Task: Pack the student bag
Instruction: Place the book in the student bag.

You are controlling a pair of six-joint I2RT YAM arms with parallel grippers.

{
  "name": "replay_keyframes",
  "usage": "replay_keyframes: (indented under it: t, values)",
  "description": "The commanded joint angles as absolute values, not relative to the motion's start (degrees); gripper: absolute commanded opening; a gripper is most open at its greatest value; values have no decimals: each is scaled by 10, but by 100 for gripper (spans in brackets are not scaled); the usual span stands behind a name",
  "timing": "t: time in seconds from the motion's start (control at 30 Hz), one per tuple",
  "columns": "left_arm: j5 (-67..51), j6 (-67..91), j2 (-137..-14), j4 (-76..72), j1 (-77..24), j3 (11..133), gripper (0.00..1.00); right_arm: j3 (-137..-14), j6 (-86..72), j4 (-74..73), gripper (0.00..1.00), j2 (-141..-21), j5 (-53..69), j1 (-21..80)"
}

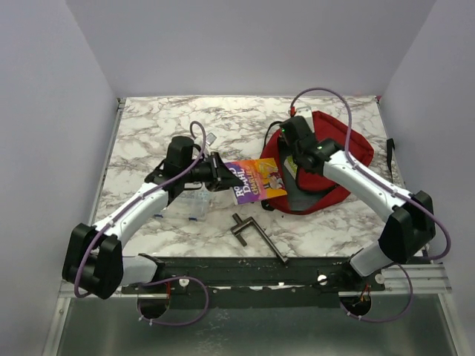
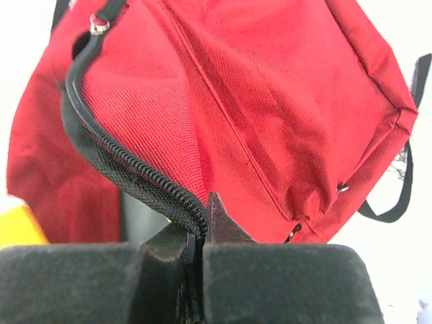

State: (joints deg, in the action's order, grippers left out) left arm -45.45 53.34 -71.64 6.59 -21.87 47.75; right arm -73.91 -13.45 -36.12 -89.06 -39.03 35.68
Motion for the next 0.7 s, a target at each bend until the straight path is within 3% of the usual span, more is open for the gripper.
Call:
replay_keyframes:
  t: [0.0,0.27,0.4,0.67]
  values:
    - [-494,665,-753,-131,-268,464,0,-779,-95,-376,1,-842,-267,317]
    - [-461,785,-890,-282,-324,504,0,-798,-108,-375,1,-797,-221,289]
    - [-381,848,-937,-389,-350,503,0,-804,-122,-375,1,-788,-172,283]
    - [-220,877,-1025,-395,-416,581,0,-801,-142,-365,1,-773,-113,283]
